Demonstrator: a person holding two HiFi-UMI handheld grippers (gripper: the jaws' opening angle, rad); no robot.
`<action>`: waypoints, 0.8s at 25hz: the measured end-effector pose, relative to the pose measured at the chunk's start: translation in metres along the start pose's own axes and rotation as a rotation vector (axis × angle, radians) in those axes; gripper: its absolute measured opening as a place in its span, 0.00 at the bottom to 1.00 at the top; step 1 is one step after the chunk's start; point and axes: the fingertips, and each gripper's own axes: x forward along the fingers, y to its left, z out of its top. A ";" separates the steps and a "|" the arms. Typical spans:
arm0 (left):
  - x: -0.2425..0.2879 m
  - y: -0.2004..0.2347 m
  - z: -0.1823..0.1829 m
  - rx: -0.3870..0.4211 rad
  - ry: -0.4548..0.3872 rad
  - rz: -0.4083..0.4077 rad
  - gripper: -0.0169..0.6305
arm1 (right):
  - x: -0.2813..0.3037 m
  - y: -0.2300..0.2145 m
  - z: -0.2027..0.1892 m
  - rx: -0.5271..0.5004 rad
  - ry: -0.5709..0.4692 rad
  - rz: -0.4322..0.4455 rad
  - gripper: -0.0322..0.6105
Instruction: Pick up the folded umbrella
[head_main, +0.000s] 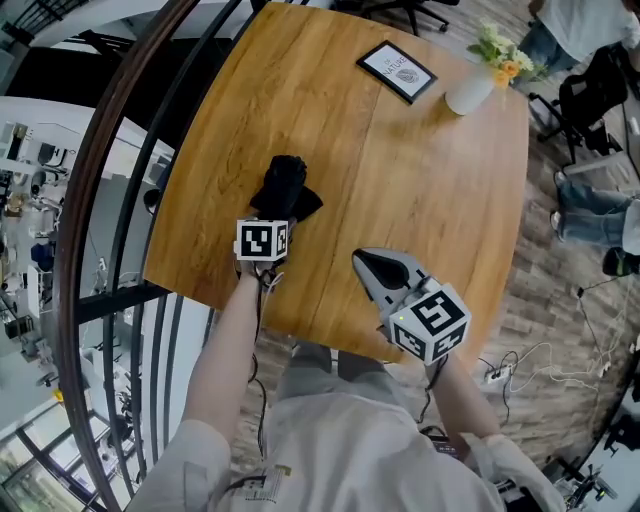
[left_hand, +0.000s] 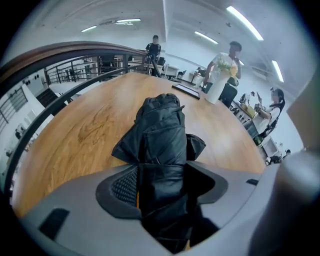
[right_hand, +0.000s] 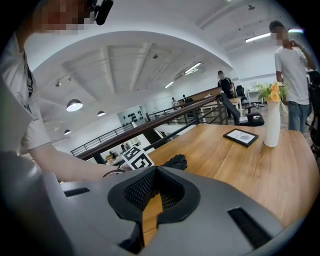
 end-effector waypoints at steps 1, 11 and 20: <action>0.001 0.000 0.001 -0.013 -0.001 -0.011 0.47 | 0.000 -0.002 0.001 -0.001 0.001 0.002 0.09; -0.036 -0.011 0.011 -0.180 -0.095 -0.131 0.42 | -0.016 -0.003 0.031 -0.063 -0.045 -0.023 0.09; -0.174 -0.047 0.090 -0.044 -0.393 -0.174 0.42 | -0.080 0.017 0.118 -0.187 -0.209 -0.079 0.09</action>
